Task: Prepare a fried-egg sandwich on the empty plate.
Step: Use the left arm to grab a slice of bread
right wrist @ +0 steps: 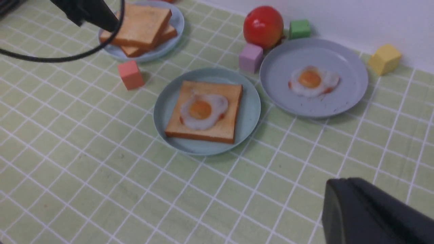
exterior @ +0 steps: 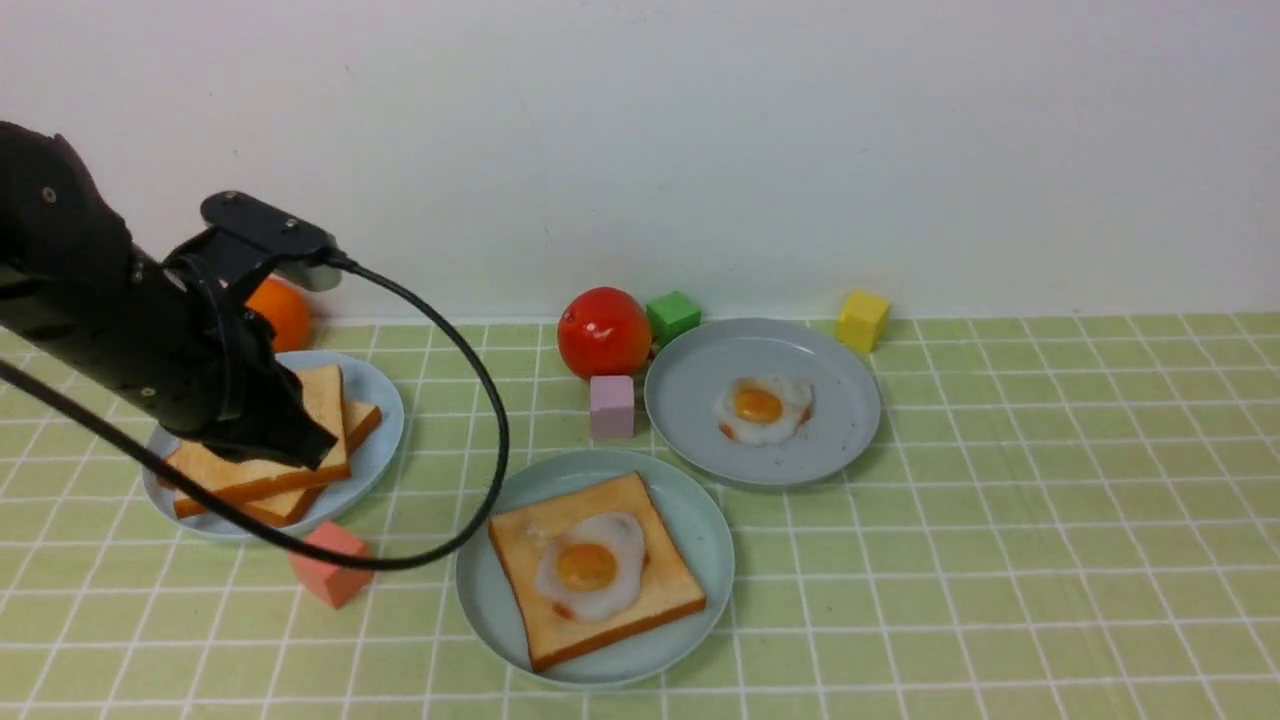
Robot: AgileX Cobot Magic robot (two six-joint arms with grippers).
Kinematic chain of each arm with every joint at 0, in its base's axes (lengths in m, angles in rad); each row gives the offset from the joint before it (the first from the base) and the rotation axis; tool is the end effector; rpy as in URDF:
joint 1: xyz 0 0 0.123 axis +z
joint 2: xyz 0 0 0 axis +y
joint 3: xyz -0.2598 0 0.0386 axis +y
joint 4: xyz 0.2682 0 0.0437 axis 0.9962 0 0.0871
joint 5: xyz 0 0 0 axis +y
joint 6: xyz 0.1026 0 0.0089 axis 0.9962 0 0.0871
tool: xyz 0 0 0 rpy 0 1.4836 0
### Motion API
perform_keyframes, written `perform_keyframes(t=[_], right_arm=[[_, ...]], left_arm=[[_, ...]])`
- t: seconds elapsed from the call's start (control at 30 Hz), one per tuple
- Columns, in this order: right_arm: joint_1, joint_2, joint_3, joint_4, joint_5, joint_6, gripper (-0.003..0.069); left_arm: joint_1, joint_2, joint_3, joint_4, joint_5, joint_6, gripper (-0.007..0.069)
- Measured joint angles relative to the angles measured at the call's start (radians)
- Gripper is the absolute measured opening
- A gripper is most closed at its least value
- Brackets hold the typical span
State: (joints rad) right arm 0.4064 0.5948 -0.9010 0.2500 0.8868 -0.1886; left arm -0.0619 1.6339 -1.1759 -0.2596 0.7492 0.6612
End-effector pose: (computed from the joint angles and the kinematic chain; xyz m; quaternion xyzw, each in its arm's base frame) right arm 0.1196 0.0730 0.3765 -0.2324 0.8196 0.1780 0.4926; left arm 0.3586 -0.0403 0.2099 0.2739 0.9297 -0.0369 0.2434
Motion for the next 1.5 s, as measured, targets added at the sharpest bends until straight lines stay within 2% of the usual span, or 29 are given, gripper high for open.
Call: perform_keyframes(t=[0.1,0.13,0.17,0.23,0.27,0.37,0.47,0.6,0.83,0.9,1.0,1.03,1.07,1.1,1.13,1.2,1.27,1.33,1.5], right_arm=[[0.000,-0.020,0.001,-0.002,-0.001,0.000,0.0006],[0.000,-0.018,0.002,-0.003,-0.001,0.000,0.0006],[0.000,-0.017,0.002,-0.003,-0.001,-0.001,0.0007],[0.000,-0.011,0.002,-0.004,0.000,-0.001,0.0007],[0.000,-0.011,0.002,-0.004,0.000,-0.001,0.0007],[0.000,0.009,0.002,-0.005,-0.001,-0.001,0.0010],[0.000,0.023,0.002,-0.004,-0.002,-0.001,0.0013],[0.000,0.024,0.002,-0.003,-0.002,-0.001,0.0017],[0.000,0.024,0.002,-0.003,-0.008,0.000,0.0017],[0.000,0.024,0.002,0.004,-0.008,0.000,0.0017],[0.000,0.024,0.002,0.022,-0.008,0.000,0.0020],[0.000,0.024,0.002,0.024,-0.008,0.000,0.0020],[0.000,0.024,0.002,0.034,-0.008,0.000,0.0022],[0.000,0.024,0.002,0.034,-0.008,0.000,0.0022],[0.000,0.024,0.002,0.047,-0.008,0.000,0.0024],[0.000,0.024,0.002,0.049,-0.008,0.000,0.0025],[0.000,0.024,0.002,0.049,-0.004,0.000,0.0025],[0.000,0.024,0.002,0.050,-0.001,0.000,0.0025],[0.000,0.024,0.002,0.054,0.014,0.000,0.0027]], left_arm=[[0.028,0.064,-0.029,0.031,-0.005,0.063,0.0059],[0.030,0.085,-0.032,0.063,-0.025,0.105,0.0116],[0.030,0.090,-0.032,0.068,-0.028,0.108,0.0132],[0.030,0.116,-0.032,0.116,-0.069,0.154,0.0242],[0.030,0.119,-0.032,0.119,-0.073,0.157,0.0242],[0.030,0.153,-0.037,0.198,-0.120,0.181,0.0376],[0.030,0.171,-0.037,0.260,-0.147,0.184,0.0435],[0.031,0.194,-0.038,0.300,-0.162,0.185,0.0448],[0.031,0.260,-0.040,0.333,-0.182,0.185,0.0427],[0.031,0.274,-0.042,0.345,-0.192,0.185,0.0396],[0.032,0.278,-0.045,0.360,-0.203,0.174,0.0307],[0.032,0.278,-0.046,0.361,-0.204,0.172,0.0300],[0.032,0.279,-0.047,0.367,-0.209,0.153,0.0230],[0.032,0.279,-0.047,0.368,-0.209,0.153,0.0221],[0.032,0.280,-0.049,0.377,-0.209,0.139,0.0162],[0.032,0.280,-0.049,0.381,-0.207,0.132,0.0119],[0.032,0.280,-0.049,0.390,-0.204,0.127,0.0039],[0.032,0.280,-0.049,0.396,-0.201,0.124,0.0017],[0.031,0.266,-0.049,0.408,-0.179,0.117,0.0017]])
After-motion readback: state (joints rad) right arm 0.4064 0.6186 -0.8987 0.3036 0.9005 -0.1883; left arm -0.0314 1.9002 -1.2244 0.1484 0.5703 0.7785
